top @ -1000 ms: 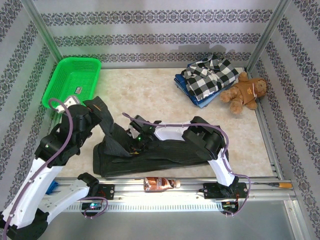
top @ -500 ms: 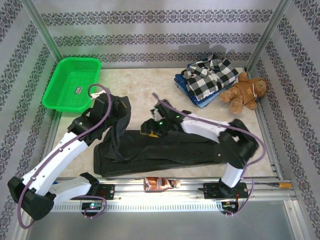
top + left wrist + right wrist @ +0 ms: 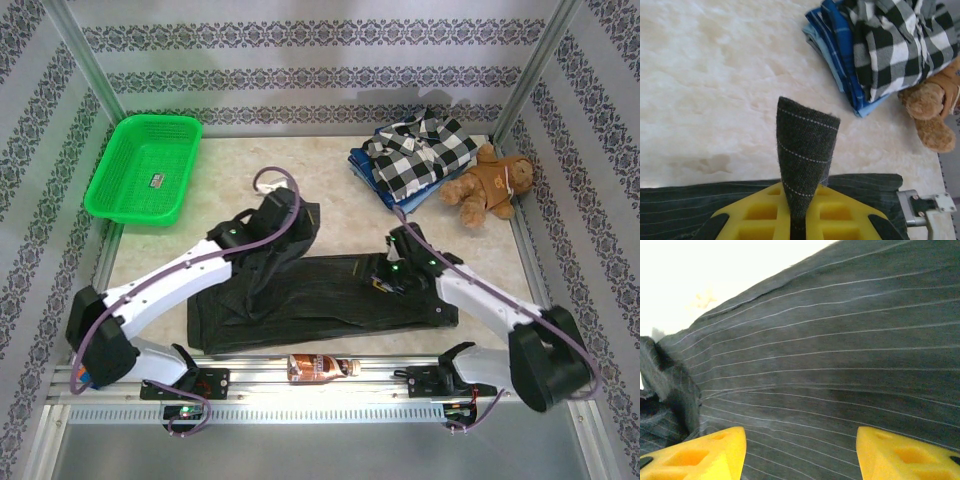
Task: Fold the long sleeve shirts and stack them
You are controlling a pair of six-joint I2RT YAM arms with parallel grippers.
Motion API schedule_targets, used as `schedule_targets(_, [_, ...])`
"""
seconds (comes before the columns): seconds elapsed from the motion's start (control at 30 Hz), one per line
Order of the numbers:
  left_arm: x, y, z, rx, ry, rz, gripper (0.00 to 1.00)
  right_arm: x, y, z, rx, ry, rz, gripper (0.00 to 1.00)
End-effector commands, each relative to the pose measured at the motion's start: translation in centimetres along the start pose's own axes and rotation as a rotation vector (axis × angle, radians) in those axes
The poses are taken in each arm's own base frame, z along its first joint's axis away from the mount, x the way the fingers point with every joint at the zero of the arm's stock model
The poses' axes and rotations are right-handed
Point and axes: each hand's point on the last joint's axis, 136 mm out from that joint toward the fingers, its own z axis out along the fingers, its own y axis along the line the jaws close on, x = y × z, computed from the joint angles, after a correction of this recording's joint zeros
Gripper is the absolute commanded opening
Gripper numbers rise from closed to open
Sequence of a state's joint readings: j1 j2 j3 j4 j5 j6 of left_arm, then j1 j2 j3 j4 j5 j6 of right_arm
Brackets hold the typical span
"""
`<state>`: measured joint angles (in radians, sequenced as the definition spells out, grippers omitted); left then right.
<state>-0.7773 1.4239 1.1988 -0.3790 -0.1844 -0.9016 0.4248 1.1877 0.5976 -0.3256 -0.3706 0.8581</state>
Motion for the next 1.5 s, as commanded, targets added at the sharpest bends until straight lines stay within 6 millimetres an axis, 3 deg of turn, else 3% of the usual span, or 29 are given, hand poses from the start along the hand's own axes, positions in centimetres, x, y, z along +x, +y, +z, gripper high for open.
schedule_targets(0.0, [0.8, -3.2, 1.2, 0.063, -0.008, -0.047, 0.12, -0.1, -2.6, -1.2, 0.025, -0.059, 0.032, 0.62])
schedule_targets(0.13, [2.9, -5.8, 3.4, 0.112, 0.04, -0.093, 0.15, -0.2, -4.7, -2.0, 0.019, -0.107, 0.071, 0.65])
schedule_targets(0.23, [4.4, -9.2, 4.2, 0.213, 0.089, -0.14, 0.25, -0.7, -5.7, -2.3, 0.012, -0.128, 0.105, 0.67])
schedule_targets(0.37, [6.0, -16.5, 2.6, 0.52, 0.185, -0.154, 0.53, -2.5, -5.6, -3.2, 0.004, -0.145, 0.12, 0.69])
schedule_targets(0.43, [6.8, -19.4, 1.1, 0.671, 0.257, -0.139, 0.62, -3.2, -5.5, -3.5, -0.001, -0.148, 0.132, 0.7])
schedule_targets(0.5, [7.3, -20.6, -0.1, 0.736, 0.295, -0.119, 0.67, -3.4, -5.4, -3.5, -0.005, -0.147, 0.136, 0.7])
schedule_targets(0.53, [7.5, -20.8, -0.5, 0.757, 0.306, -0.105, 0.77, -3.8, -5.3, -3.7, -0.009, -0.151, 0.137, 0.7])
schedule_targets(0.57, [7.9, -20.8, -1.9, 0.778, 0.335, -0.053, 0.97, -4.5, -5.1, -3.9, -0.008, -0.154, 0.145, 0.7])
schedule_targets(0.6, [7.1, -17.8, -3.5, 0.684, 0.302, 0.028, 1.0, -5.3, -4.7, -4.4, -0.011, -0.161, 0.154, 0.71])
schedule_targets(0.67, [5.3, -14.7, -4.8, 0.634, 0.274, 0.027, 1.0, -5.6, -5.2, -5.0, 0.023, -0.186, 0.181, 0.72])
schedule_targets(0.8, [2.8, -5.9, -5.4, 0.437, 0.215, -0.059, 1.0, -5.6, -6.5, -7.2, 0.08, -0.259, 0.234, 0.73])
schedule_targets(0.9, [2.6, 2.6, -5.6, 0.202, 0.193, -0.11, 1.0, -6.0, -6.2, -8.7, 0.065, -0.313, 0.214, 0.78])
schedule_targets(1.0, [3.5, 8.5, -5.8, 0.078, 0.214, -0.155, 0.99, -6.7, -5.5, -8.5, 0.063, -0.272, 0.167, 0.76])
schedule_targets(1.07, [4.4, 11.2, -5.5, 0.005, 0.239, -0.14, 0.95, -7.5, -4.6, -7.8, 0.034, -0.232, 0.133, 0.74])
schedule_targets(1.1, [4.9, 12.2, -5.2, -0.027, 0.267, -0.137, 0.88, -7.9, -4.1, -7.2, 0.02, -0.21, 0.111, 0.73])
schedule_targets(1.23, [6.6, 14.2, -3.8, -0.095, 0.345, -0.117, 0.73, -8.4, -3.6, -4.6, 0.047, -0.103, 0.024, 0.63])
schedule_targets(1.3, [7.4, 16.2, -3.5, -0.186, 0.364, -0.133, 0.67, -8.2, -3.2, -3.1, 0.072, -0.055, -0.03, 0.6])
schedule_targets(1.47, [9.0, 19.7, -2.8, -0.294, 0.366, -0.207, 0.64, -7.9, -4.8, -0.5, 0.188, 0.01, -0.052, 0.51])
